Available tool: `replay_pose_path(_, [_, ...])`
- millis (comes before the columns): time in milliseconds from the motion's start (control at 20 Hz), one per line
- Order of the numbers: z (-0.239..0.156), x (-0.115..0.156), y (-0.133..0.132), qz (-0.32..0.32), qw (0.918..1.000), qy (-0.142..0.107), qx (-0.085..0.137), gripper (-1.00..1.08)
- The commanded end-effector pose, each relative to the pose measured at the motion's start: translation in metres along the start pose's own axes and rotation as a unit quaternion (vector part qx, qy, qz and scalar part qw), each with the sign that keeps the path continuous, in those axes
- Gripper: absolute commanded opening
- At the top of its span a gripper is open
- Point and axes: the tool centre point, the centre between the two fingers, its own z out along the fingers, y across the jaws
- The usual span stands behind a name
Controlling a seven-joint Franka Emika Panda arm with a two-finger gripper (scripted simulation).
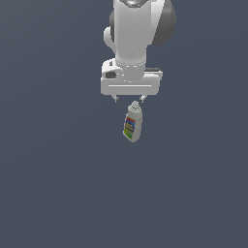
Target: Pick up the object and move it to a goal position.
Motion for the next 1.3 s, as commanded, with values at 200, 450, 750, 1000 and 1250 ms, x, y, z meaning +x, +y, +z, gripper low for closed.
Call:
replay_pose_path(200, [0.0,0.0,0.01,0.009,1.0,-0.001,0.0,1.0])
replay_pose_path(450, [0.001,0.001,0.035,0.034,0.9994,-0.005,0.001,1.0])
replay_pose_path(750, [0.001,0.001,0.034,0.031,0.9995,-0.005,0.001,1.0])
replay_pose_path(1000, [0.001,0.0,0.031,0.009,1.0,-0.003,0.001,1.0])
replay_pose_path(1250, [0.001,-0.001,0.024,-0.033,0.9995,0.001,0.001,1.0])
